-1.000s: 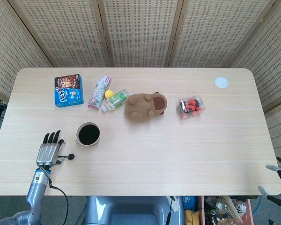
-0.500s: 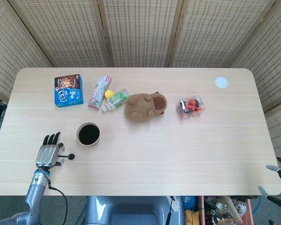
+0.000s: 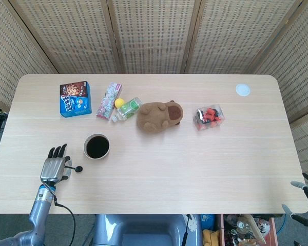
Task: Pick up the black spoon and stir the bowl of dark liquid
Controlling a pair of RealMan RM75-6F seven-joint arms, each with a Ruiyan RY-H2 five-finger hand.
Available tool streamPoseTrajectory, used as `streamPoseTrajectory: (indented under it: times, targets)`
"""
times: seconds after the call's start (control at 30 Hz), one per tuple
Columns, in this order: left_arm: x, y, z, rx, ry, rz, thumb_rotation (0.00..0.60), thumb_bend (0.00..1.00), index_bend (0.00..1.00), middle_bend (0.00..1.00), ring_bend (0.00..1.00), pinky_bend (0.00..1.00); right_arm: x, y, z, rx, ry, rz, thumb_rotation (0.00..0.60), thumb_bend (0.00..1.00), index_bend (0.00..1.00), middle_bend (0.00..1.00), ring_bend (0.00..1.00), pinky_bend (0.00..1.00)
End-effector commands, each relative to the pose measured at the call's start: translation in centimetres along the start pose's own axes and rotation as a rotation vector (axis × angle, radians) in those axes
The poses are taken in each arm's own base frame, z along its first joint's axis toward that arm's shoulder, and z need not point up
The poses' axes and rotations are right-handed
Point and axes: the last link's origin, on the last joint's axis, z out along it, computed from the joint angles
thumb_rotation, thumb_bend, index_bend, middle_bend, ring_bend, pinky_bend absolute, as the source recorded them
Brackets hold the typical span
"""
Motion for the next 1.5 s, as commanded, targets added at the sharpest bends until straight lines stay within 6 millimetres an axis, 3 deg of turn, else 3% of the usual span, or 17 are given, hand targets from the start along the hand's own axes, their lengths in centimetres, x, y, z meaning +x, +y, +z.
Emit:
streamPoseTrajectory:
  times: [0.03, 1.5]
  targets:
    - [0.0, 0.0, 0.1, -0.002, -0.004, 0.004, 0.6, 0.41, 0.49, 0.0, 0.0, 0.0, 0.0, 0.0, 0.0, -0.002, -0.001, 0.0, 0.6, 0.3, 0.35, 0.21, 0.1, 0.24]
    - [-0.3, -1.0, 1.1, 0.027, -0.032, 0.042, 0.6, 0.41, 0.53, 0.0, 0.0, 0.0, -0.1, 0.2, 0.0, -0.016, -0.004, -0.009, 0.6, 0.3, 0.35, 0.21, 0.1, 0.24]
